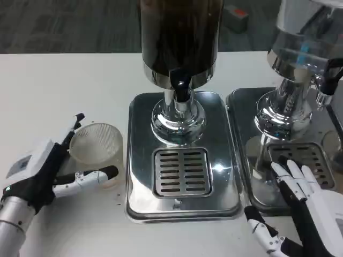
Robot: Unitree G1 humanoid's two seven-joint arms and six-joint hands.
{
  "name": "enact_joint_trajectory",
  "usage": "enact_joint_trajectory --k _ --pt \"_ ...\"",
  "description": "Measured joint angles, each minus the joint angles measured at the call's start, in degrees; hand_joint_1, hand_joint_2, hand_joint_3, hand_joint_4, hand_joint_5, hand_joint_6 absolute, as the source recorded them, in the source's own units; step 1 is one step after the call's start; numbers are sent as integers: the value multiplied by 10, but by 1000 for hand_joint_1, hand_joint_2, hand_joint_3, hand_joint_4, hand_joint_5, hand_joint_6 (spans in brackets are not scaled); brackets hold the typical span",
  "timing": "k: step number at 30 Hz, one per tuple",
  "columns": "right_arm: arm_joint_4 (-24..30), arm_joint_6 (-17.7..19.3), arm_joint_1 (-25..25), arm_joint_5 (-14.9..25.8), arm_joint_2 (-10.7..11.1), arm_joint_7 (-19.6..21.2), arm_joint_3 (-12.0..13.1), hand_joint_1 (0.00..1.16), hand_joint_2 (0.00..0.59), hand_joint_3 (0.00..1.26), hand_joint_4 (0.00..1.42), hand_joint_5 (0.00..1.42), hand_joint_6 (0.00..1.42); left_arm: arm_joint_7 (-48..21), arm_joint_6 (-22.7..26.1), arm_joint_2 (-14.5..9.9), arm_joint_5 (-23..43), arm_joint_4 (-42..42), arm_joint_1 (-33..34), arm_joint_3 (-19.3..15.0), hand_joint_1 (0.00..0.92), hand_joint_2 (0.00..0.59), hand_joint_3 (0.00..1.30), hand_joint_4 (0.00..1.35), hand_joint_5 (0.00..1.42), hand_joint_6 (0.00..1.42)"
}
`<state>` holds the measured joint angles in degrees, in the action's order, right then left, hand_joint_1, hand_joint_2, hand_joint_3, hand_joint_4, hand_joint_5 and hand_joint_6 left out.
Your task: Grasp the cup under the faucet to collect the drink, then remove the cup.
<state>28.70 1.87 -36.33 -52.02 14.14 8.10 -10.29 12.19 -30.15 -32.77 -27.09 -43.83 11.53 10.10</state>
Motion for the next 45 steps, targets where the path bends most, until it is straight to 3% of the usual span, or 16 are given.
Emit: enact_joint_trajectory --k 9,23,37,45 --pt "0 -1 1 6 -1 0 0 235 371 124 32 15 201 61 -11 0 -30 -17 1 19 201 21 69 90 253 386" --pt "0 -9 -11 8 -3 0 2 235 371 124 32 15 209 128 -17 17 -49 -26 1 28 179 46 178 271 511 907" --pt "9 -12 -26 15 -6 0 10 226 375 124 32 24 215 173 -19 19 -87 -26 1 61 159 62 203 294 617 1131" --pt "9 -13 -29 17 -6 0 15 219 377 124 32 26 216 195 -27 19 -97 -33 2 70 125 85 279 336 768 1286"
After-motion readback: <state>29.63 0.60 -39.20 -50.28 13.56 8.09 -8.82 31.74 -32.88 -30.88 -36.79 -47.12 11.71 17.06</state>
